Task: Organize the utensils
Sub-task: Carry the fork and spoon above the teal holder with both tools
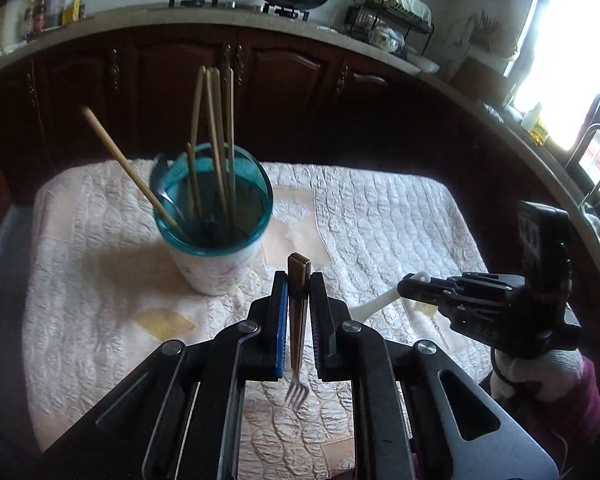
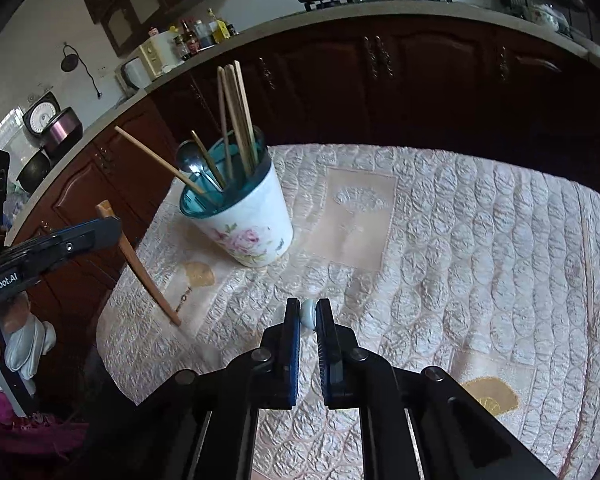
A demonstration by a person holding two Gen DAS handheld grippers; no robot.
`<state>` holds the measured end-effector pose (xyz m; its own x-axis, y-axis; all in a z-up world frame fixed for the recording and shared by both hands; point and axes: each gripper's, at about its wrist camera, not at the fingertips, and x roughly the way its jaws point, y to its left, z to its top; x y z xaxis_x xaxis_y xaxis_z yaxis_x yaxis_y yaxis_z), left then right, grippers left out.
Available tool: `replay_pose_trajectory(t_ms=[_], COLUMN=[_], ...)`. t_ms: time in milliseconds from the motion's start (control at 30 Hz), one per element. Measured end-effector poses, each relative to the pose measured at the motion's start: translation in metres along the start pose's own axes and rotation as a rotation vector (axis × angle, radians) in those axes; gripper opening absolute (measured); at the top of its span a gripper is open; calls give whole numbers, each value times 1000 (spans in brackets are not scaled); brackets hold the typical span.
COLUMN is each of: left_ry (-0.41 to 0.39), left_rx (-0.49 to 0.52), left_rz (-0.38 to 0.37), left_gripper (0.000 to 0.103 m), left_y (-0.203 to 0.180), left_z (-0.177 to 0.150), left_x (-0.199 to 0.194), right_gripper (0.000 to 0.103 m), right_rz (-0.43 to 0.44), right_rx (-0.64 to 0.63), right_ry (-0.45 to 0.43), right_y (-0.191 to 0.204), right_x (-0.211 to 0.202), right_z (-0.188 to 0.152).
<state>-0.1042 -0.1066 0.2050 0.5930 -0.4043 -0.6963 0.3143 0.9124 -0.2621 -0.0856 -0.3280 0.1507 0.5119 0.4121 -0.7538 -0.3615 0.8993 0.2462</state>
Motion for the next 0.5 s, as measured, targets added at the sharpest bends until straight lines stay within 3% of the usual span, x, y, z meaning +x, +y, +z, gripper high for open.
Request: replay_pose_trajectory(t_ms=[500], left_ry=[-135], left_rx=[-56], left_rz=[-6], left_gripper=[9], left_y=[26], left_z=[59], left_x=[-80], right_gripper=[7], right_rz=[44], right_rx=[-125], right_ry=[-155], right_y=[43], right_x=[-40], right_z=[80])
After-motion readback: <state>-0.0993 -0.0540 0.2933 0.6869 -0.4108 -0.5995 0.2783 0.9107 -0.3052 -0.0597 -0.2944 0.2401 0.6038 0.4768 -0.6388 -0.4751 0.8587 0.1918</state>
